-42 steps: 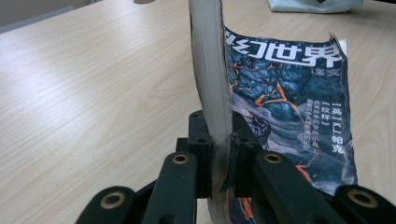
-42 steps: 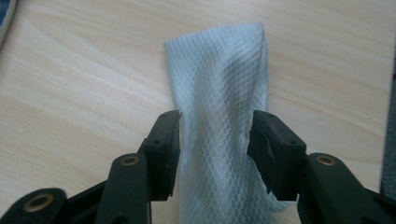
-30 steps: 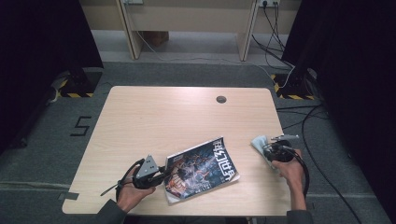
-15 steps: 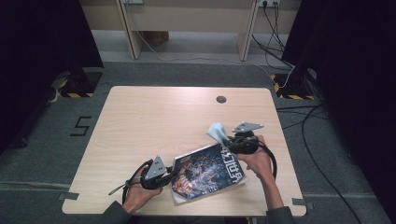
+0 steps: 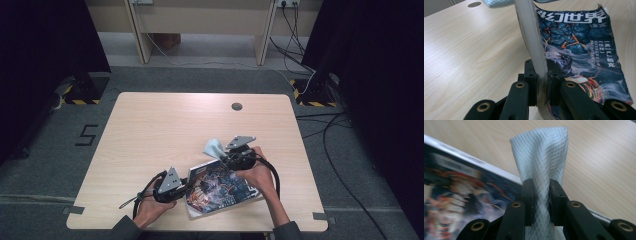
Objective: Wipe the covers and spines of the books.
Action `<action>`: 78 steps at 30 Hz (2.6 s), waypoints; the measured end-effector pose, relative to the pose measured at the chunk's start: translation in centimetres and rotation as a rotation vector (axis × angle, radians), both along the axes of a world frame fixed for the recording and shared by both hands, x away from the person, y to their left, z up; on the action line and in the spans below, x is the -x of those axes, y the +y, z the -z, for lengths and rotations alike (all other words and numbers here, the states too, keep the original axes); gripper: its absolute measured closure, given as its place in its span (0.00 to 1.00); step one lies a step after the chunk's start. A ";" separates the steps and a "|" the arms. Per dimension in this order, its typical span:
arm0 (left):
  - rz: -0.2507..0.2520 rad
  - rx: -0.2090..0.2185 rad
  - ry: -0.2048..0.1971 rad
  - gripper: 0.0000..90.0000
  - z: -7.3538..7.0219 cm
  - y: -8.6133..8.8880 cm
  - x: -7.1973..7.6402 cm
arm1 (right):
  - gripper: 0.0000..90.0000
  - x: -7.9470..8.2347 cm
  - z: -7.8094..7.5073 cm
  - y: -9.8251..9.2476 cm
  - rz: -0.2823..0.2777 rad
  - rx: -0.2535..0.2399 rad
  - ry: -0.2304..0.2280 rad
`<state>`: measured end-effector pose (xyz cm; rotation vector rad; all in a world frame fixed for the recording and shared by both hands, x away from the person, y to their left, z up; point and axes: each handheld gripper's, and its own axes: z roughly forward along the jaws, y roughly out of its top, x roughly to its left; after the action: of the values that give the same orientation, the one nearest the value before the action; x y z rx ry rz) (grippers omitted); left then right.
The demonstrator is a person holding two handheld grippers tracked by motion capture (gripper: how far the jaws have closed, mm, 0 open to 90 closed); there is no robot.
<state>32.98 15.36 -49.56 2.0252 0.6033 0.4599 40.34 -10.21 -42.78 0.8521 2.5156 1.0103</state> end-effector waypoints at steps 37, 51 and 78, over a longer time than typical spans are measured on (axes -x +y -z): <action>-0.009 -0.037 -0.068 0.89 0.0 -0.7 0.5 | 0.86 2.2 -2.2 3.5 -0.086 0.068 -0.001; 0.002 -0.075 -0.120 0.88 -0.4 -1.0 1.0 | 0.86 3.9 -3.6 5.0 -0.166 0.087 -0.038; 0.016 -0.111 -0.158 0.88 -0.6 -1.2 1.3 | 0.86 -0.1 -1.4 0.1 0.005 0.166 0.009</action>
<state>31.68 14.13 -48.95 2.0730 0.4739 0.6501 40.46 -10.13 -41.37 0.8141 2.5603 0.7843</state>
